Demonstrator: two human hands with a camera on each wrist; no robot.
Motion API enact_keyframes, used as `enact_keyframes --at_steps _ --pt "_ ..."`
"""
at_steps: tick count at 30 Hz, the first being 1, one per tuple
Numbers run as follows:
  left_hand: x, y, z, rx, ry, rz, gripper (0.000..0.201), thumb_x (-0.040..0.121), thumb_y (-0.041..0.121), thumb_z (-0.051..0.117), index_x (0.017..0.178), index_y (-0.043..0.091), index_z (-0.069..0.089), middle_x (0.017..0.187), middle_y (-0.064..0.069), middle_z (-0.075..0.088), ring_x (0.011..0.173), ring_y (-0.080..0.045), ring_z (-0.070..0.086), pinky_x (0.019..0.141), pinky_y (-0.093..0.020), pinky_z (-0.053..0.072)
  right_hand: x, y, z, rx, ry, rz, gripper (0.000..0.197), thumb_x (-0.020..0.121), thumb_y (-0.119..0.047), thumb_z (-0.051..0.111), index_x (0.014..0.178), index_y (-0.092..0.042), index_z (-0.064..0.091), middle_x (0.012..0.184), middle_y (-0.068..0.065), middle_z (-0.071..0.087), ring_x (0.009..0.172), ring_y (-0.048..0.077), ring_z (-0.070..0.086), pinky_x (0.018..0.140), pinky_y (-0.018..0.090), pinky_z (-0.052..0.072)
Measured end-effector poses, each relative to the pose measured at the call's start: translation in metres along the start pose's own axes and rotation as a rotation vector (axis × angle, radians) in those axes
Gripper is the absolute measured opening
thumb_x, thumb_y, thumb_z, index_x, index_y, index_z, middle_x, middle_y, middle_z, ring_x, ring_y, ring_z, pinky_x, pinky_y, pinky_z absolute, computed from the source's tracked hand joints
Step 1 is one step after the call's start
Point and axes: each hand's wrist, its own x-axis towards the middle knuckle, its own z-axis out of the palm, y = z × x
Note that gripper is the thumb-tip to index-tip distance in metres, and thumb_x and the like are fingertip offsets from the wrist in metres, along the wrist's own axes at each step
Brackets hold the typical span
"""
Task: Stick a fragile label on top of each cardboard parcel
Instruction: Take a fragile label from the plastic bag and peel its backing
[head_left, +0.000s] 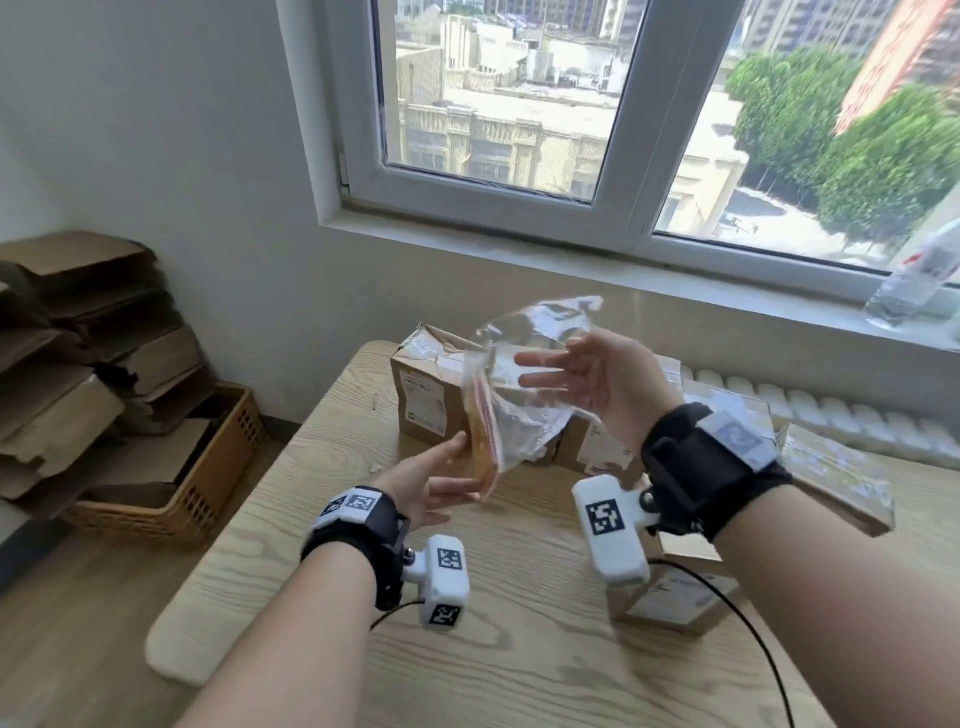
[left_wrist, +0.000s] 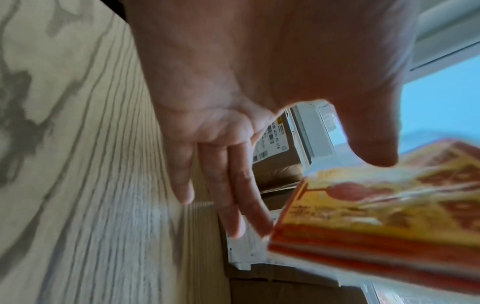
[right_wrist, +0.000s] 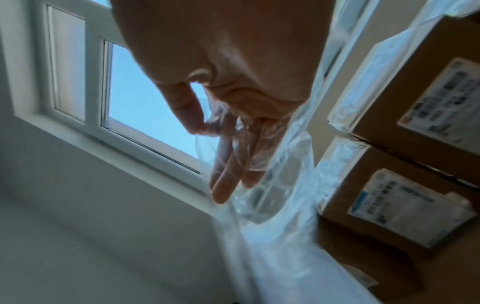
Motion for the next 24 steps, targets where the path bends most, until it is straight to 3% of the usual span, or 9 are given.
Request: enact_keyframes --at_steps 2,5,9,12,15,18,20,22,24 --pt "0.006 -0.001 -0.003 -0.059 0.050 0.067 0.049 0.088 0.042 0.059 0.124 0.009 0.056 0.092 -0.009 0.073 0.094 -0.022 0.065 0.096 -0.040 0.043 -0.002 0.010 -0.009 0.083 0.042 0.093 0.018 0.089 -0.003 0.028 0.075 -0.012 0.036 0.103 0.027 0.070 0.070 0.032 0.069 0.063 0.034 0.059" --pt "0.006 0.001 -0.006 -0.132 0.042 0.085 0.047 0.085 0.035 0.066 0.118 0.003 0.059 0.090 -0.014 0.074 0.081 -0.023 0.070 0.069 -0.030 0.056 -0.010 0.026 -0.021 0.127 0.086 0.214 0.010 0.085 -0.004 0.030 0.080 -0.010 0.036 0.100 0.023 0.070 0.066 0.028 0.062 0.054 0.030 0.056" --pt "0.013 -0.008 -0.004 -0.189 0.085 0.027 0.050 0.081 0.008 0.072 0.126 0.004 0.050 0.086 -0.017 0.072 0.057 -0.018 0.071 0.047 -0.020 0.052 -0.021 0.034 -0.030 0.178 0.136 0.219 0.027 0.082 -0.003 0.028 0.060 -0.010 0.041 0.086 0.019 0.072 0.065 0.029 0.064 0.056 0.033 0.056" --pt "0.020 -0.012 -0.001 -0.076 0.076 0.023 0.070 0.074 -0.017 0.067 0.134 0.011 0.046 0.102 -0.020 0.068 0.075 -0.025 0.072 0.066 -0.031 0.054 -0.020 0.036 -0.036 0.211 0.081 0.174 0.016 0.078 -0.005 0.032 0.066 -0.011 0.039 0.101 0.023 0.070 0.088 0.035 0.068 0.085 0.049 0.054" --pt "0.017 -0.009 0.003 0.070 0.068 0.023 0.056 0.071 -0.021 0.065 0.123 0.002 0.058 0.109 -0.023 0.068 0.106 -0.039 0.064 0.097 -0.053 0.048 -0.024 0.039 -0.038 0.203 -0.005 0.239 0.031 0.080 -0.022 0.036 0.086 0.000 0.056 0.113 0.024 0.067 0.092 0.038 0.068 0.078 0.043 0.056" --pt "0.009 -0.003 0.005 0.061 0.047 0.016 0.018 0.084 -0.004 0.065 0.099 0.005 0.064 0.102 -0.021 0.067 0.096 -0.038 0.064 0.096 -0.054 0.048 -0.029 0.047 -0.036 0.250 0.068 0.324 0.046 0.098 -0.023 0.025 0.100 0.004 0.062 0.105 0.025 0.069 0.083 0.033 0.071 0.063 0.033 0.059" --pt "0.006 -0.003 0.003 0.043 0.032 0.026 0.008 0.087 0.004 0.065 0.094 0.007 0.064 0.096 -0.019 0.069 0.088 -0.034 0.065 0.090 -0.050 0.051 -0.031 0.056 -0.030 0.151 0.108 0.464 0.031 0.101 -0.012 0.033 0.097 0.002 0.061 0.094 0.024 0.066 0.068 0.026 0.070 0.048 0.025 0.056" --pt "0.004 -0.004 0.001 0.045 0.018 0.039 0.006 0.088 0.005 0.064 0.093 0.006 0.064 0.087 -0.016 0.072 0.083 -0.032 0.067 0.083 -0.047 0.054 -0.033 0.068 -0.025 -0.075 0.018 0.587 0.017 0.096 0.005 0.040 0.101 0.005 0.057 0.088 0.019 0.060 0.054 0.018 0.066 0.044 0.020 0.053" --pt "0.000 -0.004 0.000 0.063 0.003 0.039 0.007 0.088 0.003 0.063 0.094 0.006 0.064 0.088 -0.016 0.071 0.085 -0.034 0.067 0.082 -0.048 0.054 -0.032 0.082 -0.022 -0.300 -0.116 0.603 0.009 0.096 -0.004 0.048 0.095 -0.002 0.056 0.084 0.014 0.060 0.050 0.010 0.064 0.047 0.016 0.052"
